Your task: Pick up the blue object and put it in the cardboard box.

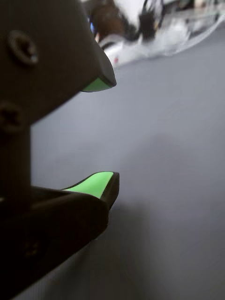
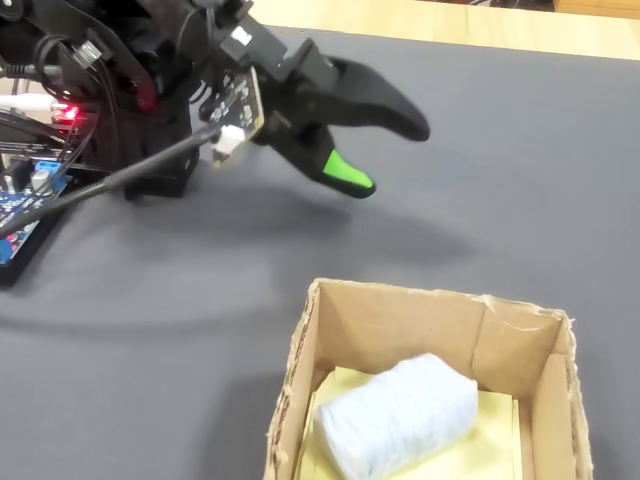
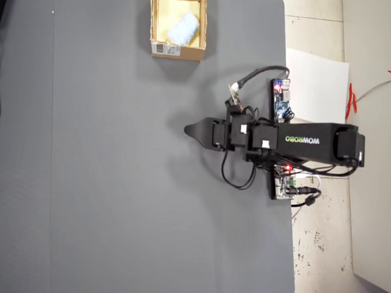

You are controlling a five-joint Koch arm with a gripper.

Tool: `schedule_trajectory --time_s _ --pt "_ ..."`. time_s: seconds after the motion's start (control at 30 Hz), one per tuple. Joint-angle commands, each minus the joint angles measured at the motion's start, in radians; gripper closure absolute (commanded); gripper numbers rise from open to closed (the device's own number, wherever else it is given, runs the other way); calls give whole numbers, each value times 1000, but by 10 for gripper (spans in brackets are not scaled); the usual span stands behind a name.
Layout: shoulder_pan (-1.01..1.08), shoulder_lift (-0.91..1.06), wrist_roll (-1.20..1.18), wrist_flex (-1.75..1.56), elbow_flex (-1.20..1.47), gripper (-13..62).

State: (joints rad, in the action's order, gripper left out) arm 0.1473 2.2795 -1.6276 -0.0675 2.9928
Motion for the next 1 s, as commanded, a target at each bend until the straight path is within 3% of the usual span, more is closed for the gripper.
schedule_trajectory --time_s 0.0,0.3,0.97 --pt "-32 87 -28 -41 -3 153" --pt "-60 87 -29 -40 126 151" --pt "-60 87 -23 40 126 153"
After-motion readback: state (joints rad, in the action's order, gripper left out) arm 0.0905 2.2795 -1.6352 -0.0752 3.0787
